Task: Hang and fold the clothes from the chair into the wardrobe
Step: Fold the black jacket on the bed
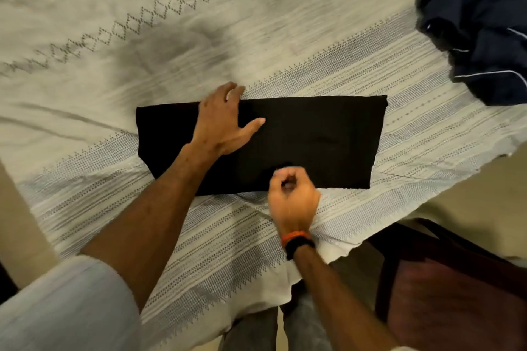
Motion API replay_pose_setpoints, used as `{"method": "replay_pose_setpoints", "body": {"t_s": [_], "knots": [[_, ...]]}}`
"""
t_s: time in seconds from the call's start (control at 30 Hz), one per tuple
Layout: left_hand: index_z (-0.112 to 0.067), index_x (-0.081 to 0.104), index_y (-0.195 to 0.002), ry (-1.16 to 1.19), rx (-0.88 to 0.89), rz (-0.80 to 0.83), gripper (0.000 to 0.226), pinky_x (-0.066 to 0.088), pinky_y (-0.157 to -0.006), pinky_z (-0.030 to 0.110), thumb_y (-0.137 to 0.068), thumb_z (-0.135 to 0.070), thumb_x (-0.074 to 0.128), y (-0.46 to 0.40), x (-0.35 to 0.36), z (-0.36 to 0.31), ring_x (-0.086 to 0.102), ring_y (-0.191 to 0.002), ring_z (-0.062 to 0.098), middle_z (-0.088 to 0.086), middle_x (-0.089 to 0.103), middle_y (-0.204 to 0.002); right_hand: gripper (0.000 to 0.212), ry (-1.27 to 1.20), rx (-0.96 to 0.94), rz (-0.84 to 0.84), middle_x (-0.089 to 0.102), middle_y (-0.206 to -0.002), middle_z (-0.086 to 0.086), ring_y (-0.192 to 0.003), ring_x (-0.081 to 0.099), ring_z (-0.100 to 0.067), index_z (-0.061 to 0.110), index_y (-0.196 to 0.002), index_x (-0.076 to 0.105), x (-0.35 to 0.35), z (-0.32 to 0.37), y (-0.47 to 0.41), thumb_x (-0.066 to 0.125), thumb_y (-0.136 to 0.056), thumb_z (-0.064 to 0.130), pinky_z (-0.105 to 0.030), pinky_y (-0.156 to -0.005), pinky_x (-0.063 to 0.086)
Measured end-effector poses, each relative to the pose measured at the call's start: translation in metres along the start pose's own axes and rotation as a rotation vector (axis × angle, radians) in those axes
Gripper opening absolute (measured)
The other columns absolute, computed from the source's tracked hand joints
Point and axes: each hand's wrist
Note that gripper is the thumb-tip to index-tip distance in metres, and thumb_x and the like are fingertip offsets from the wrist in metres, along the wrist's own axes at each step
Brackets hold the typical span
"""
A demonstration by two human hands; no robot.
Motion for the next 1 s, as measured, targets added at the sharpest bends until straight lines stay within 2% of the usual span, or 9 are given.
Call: {"method": "replay_pose_setpoints", "body": {"t_s": [0.1,0.17,0.23,0.4,0.53,0.6,0.7,0.83,1.0], "knots": [[-0.018,0.038,-0.148,-0.002,0.012,0.229,0.087,0.032,-0.112,0.052,-0.082,-0.07,0.058,-0.03,0.001,-0.016,0.041,-0.136,0.031,0.011,0.044,-0.149,0.038,-0.297,0.6,-0.007,0.065,-0.081,0.003,-0.072,0.065,-0.013,0.015,-0.098,0.055,0.024,0.004,0.02,0.084,-0.076,0.027,-0.028,-0.069,0.055],[-0.02,0.04,-0.147,-0.021,-0.008,0.36,0.088,0.034,-0.11,0.053,-0.079,-0.073,0.06,-0.043,0.003,-0.022,0.044,-0.134,0.03,0.01,0.046,-0.147,0.065,-0.577,0.868,0.009,0.07,-0.091,-0.002,-0.082,0.069,-0.017,0.013,-0.104,0.054,0.04,0.005,0.018,0.092,-0.058,0.039,-0.032,-0.078,0.057],[-0.022,0.045,-0.142,-0.058,-0.014,0.443,0.086,0.037,-0.106,0.053,-0.076,-0.075,0.061,-0.052,0.003,-0.023,0.048,-0.128,0.029,0.009,0.05,-0.14,0.084,-0.749,0.98,0.012,0.074,-0.096,-0.001,-0.088,0.072,-0.018,0.011,-0.108,0.061,0.052,0.005,0.013,0.093,-0.04,0.049,-0.04,-0.085,0.059],[-0.024,0.053,-0.132,0.031,-0.112,0.628,0.084,0.043,-0.098,0.04,-0.065,-0.071,0.074,-0.071,-0.007,-0.022,0.053,-0.117,0.021,-0.002,0.054,-0.128,0.066,-0.865,1.097,-0.043,0.071,-0.108,-0.003,-0.095,0.069,-0.02,0.005,-0.113,0.06,0.053,-0.001,0.006,0.094,-0.06,0.024,-0.04,-0.084,0.06],[-0.025,0.066,-0.116,0.041,-0.139,0.762,0.086,0.051,-0.091,0.037,-0.05,-0.079,0.076,-0.081,-0.018,-0.022,0.063,-0.1,0.015,-0.008,0.066,-0.111,0.046,-0.94,1.091,0.042,0.074,-0.107,0.003,-0.097,0.069,-0.016,0.017,-0.105,0.068,0.047,0.002,0.001,0.091,-0.065,0.022,-0.038,-0.091,0.057],[-0.025,0.07,-0.109,0.09,-0.159,0.762,0.081,0.054,-0.09,0.04,-0.049,-0.079,0.076,-0.078,-0.024,-0.022,0.067,-0.094,0.015,-0.007,0.07,-0.103,0.048,-0.995,1.074,0.065,0.075,-0.106,0.002,-0.097,0.071,-0.018,0.018,-0.108,0.067,0.042,0.006,-0.001,0.09,-0.066,0.019,-0.042,-0.093,0.056],[-0.021,0.073,-0.1,0.195,-0.203,0.687,0.07,0.057,-0.085,0.038,-0.055,-0.075,0.078,-0.061,-0.037,-0.025,0.07,-0.087,0.015,-0.004,0.073,-0.096,0.059,-1.042,1.013,0.119,0.074,-0.11,-0.002,-0.103,0.07,-0.024,0.016,-0.119,0.062,0.026,0.009,0.0,0.089,-0.067,0.014,-0.05,-0.093,0.055],[-0.017,0.072,-0.095,0.38,-0.335,0.506,0.077,0.057,-0.081,0.037,-0.049,-0.078,0.078,-0.021,-0.065,-0.025,0.07,-0.085,0.018,0.001,0.073,-0.095,0.052,-0.975,0.776,0.204,0.074,-0.112,-0.001,-0.102,0.071,-0.018,0.011,-0.123,0.063,-0.016,0.022,-0.003,0.082,-0.075,0.008,-0.041,-0.094,0.056],[-0.009,0.073,-0.098,0.739,-0.6,0.362,0.072,0.06,-0.082,0.039,-0.053,-0.064,0.086,0.034,-0.094,-0.028,0.075,-0.078,0.022,0.005,0.076,-0.091,0.047,-0.888,0.549,0.431,0.072,-0.118,-0.003,-0.11,0.068,-0.02,0.011,-0.126,0.063,-0.061,0.038,-0.022,0.075,-0.082,0.008,-0.041,-0.1,0.052]]}}
Point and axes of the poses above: each hand's wrist, its own y-axis away from the middle knuckle, its own x-axis out of the palm, z = x × y
